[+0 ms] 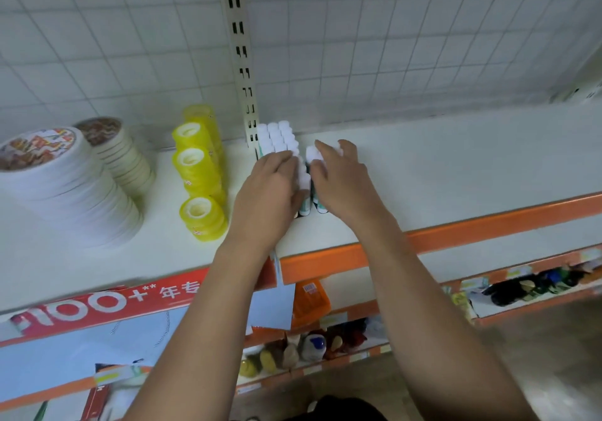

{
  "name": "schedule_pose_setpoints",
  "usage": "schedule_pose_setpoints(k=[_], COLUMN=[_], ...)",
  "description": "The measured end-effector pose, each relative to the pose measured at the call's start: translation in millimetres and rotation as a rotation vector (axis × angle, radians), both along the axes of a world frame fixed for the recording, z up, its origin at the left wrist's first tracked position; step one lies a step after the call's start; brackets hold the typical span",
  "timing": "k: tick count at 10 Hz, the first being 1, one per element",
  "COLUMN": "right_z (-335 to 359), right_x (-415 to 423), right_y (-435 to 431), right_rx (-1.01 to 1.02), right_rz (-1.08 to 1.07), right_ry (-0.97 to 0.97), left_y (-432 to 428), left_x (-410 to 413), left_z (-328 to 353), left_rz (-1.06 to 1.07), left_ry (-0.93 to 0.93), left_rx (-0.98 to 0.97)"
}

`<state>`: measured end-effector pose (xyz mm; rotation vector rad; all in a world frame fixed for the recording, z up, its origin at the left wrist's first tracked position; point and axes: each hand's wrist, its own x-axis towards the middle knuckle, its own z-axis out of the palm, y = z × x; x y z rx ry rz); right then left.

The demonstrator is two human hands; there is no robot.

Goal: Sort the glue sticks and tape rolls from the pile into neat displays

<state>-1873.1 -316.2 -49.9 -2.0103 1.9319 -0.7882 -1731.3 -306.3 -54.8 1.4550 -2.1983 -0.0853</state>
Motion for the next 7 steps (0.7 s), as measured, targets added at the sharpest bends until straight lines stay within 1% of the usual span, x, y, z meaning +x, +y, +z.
schedule_pose_setpoints(k=[1,3,5,6,7], right_z=[0,-6,-3,1,12], right_x=[7,6,1,-6,-12], right_y=[-2,-2,1,4,17], right_rx=[0.029,0.047,0.072,0.044,-0.088], right_rz=[0.047,0.055,0.094,0.068,0.066], right_ry=[-0.019,0.012,-0.017,0.083,-0.01], left_y=[1,8,10,15,31], left_x=[-1,-7,-6,-2,9], left_z=[1,4,7,9,15], left_rz=[0.006,-0.002,0.037,0.073,0.081], left_ry=[0.021,0.041,0.025,0.03,0.151], left_rx=[-0.001,-0.046,0.011,-0.043,-0.057])
